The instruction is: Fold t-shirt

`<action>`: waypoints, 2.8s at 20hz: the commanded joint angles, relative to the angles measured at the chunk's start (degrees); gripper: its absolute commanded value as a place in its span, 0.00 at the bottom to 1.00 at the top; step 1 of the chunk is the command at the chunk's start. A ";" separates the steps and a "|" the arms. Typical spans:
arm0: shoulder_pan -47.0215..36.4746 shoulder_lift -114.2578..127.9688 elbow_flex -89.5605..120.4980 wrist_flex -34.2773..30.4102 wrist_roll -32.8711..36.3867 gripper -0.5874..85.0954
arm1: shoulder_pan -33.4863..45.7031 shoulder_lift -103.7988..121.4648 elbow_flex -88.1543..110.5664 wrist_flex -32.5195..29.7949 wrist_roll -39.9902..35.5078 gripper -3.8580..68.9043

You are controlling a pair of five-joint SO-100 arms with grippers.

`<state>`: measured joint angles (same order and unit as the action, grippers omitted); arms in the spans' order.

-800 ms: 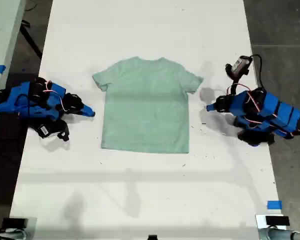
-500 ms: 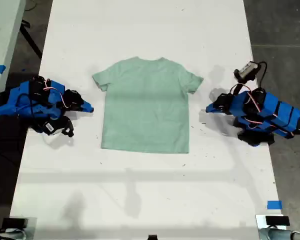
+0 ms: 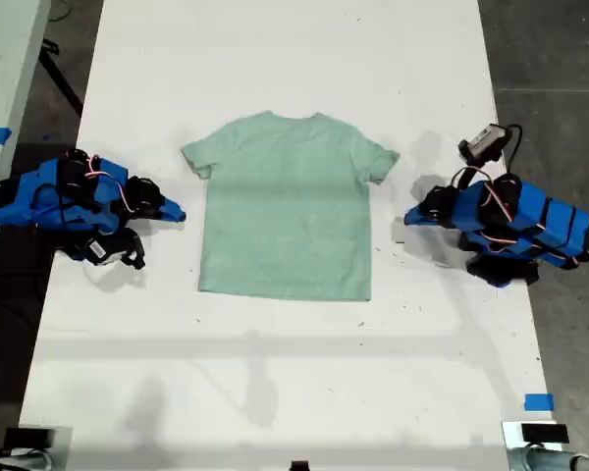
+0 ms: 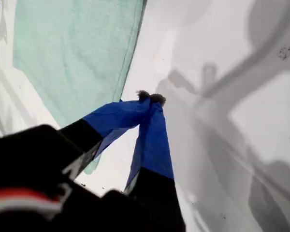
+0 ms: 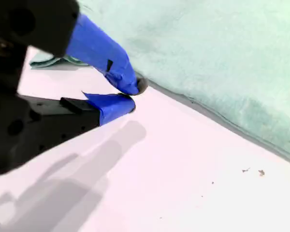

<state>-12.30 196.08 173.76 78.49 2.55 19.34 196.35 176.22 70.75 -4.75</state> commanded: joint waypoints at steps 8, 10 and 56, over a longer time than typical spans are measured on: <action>-6.77 -28.65 -28.04 -0.44 0.79 0.01 | 4.66 -28.30 -30.85 -1.93 -8.17 0.04; -10.72 -36.83 -34.45 -0.18 3.25 0.01 | 9.14 -36.65 -38.32 -1.76 -13.89 0.04; -37.97 -82.88 -59.68 2.20 26.37 0.35 | 28.83 -111.36 -84.55 -6.94 -55.46 0.04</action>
<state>-49.57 112.76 114.26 81.21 28.65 51.15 80.07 98.70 58.71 -61.61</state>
